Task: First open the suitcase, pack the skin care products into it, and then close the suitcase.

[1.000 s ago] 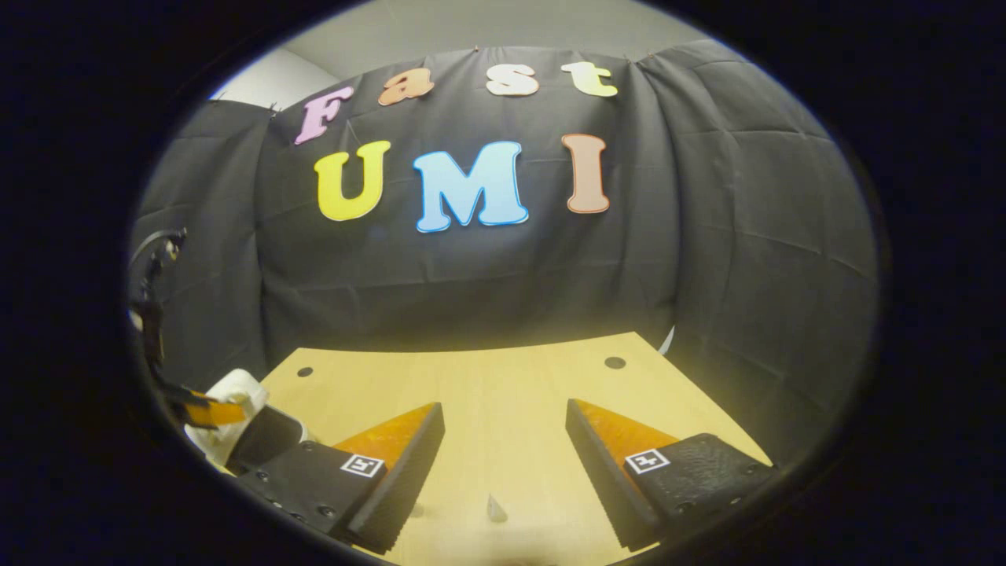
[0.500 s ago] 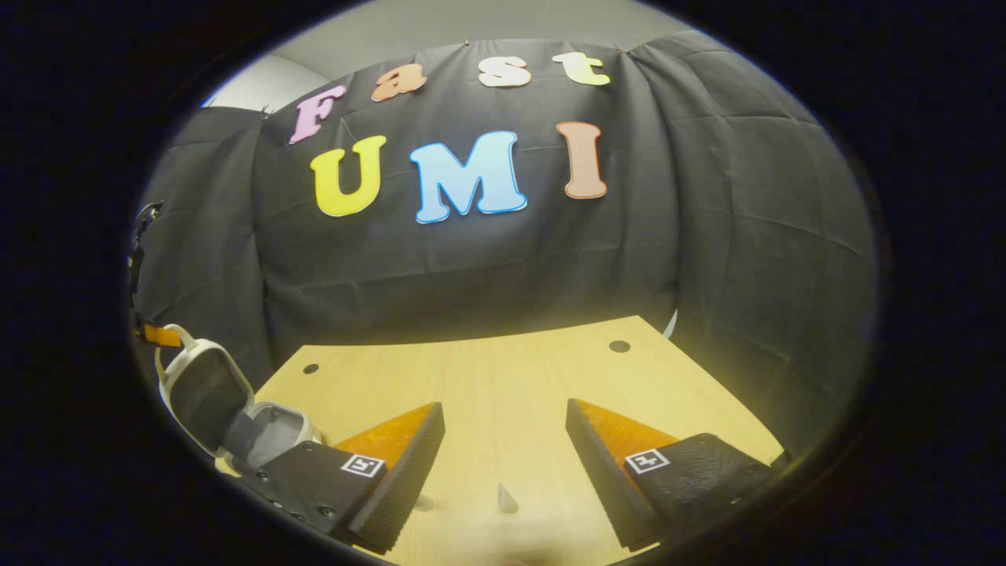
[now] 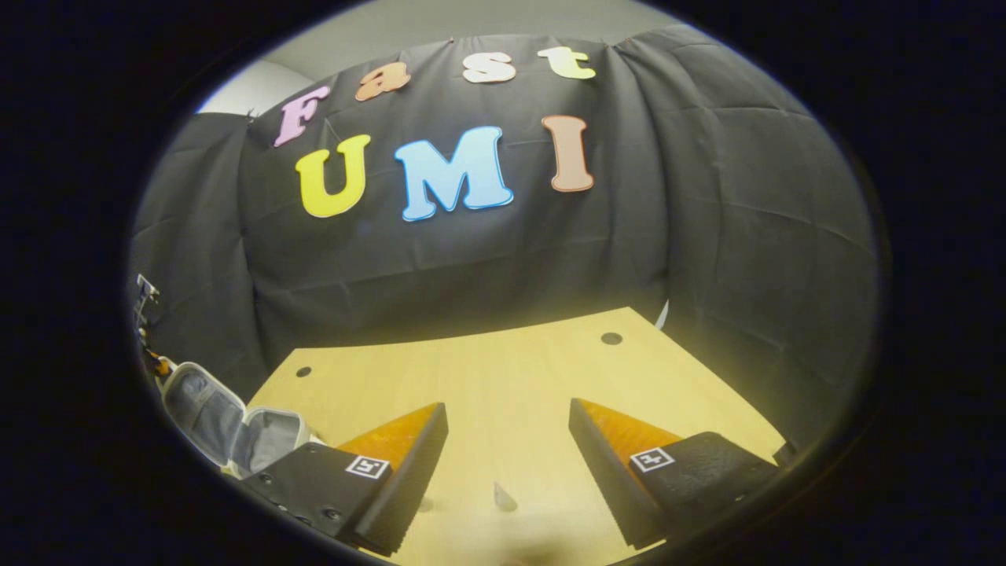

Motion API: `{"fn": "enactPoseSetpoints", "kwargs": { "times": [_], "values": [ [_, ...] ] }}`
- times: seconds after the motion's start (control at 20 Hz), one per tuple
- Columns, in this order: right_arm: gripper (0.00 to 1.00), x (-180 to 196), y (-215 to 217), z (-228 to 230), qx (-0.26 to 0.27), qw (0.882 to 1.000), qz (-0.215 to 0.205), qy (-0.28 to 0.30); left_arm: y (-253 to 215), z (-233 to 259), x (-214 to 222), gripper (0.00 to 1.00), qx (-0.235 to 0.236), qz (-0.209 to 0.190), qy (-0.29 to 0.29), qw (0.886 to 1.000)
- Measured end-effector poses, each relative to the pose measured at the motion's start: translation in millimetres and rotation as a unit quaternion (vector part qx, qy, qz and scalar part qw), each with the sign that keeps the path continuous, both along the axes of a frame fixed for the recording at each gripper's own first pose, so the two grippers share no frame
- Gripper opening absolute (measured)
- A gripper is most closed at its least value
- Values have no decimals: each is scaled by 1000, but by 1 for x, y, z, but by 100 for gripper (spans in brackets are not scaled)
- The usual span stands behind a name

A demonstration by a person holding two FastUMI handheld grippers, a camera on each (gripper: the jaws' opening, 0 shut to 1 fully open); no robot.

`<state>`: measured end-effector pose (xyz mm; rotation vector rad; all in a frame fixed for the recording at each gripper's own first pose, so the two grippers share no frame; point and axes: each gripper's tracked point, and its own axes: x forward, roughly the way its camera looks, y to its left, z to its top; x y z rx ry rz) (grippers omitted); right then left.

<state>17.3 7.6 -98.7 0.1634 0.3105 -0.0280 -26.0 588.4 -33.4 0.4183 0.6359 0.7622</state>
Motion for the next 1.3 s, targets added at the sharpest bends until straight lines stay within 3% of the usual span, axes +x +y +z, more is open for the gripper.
{"fn": "enactPoseSetpoints", "kwargs": {
  "times": [0.2, 0.35, 0.45, 0.55, 0.6, 0.7, 0.85, 0.95, 1.1, 1.3],
  "values": [
    [95, 4, 9, -4, -8, 1000, 10, 8, 29, -13, -9, 19, 24, 34, -11, 999],
    [95, 5, 13, -9, -17, 1000, 18, 15, 14, -6, -7, 99, 8, 21, -63, 998],
    [95, 4, 11, -13, -20, 999, 20, 20, -17, 20, 6, 99, 3, -4, -95, 995],
    [95, 3, 7, -18, -23, 999, 17, 24, -82, 49, 30, 99, -31, -78, -139, 987],
    [94, 2, 5, -21, -24, 999, 15, 27, -125, 57, 46, 94, -53, -123, -160, 978],
    [95, -2, -2, -28, -24, 999, 12, 33, -221, 61, 77, 99, -97, -218, -181, 954],
    [95, -12, -5, -36, -25, 999, 20, 42, -354, 23, 109, 98, -155, -336, -150, 917],
    [94, -24, -5, -48, -24, 998, 31, 55, -427, -14, 128, 98, -191, -387, -111, 895],
    [95, -34, -3, -65, -13, 996, 46, 81, -529, -67, 136, 99, -254, -439, -52, 860],
    [95, -50, -3, -90, 2, 990, 59, 126, -622, -103, 145, 96, -275, -489, -7, 828]
  ]
}}
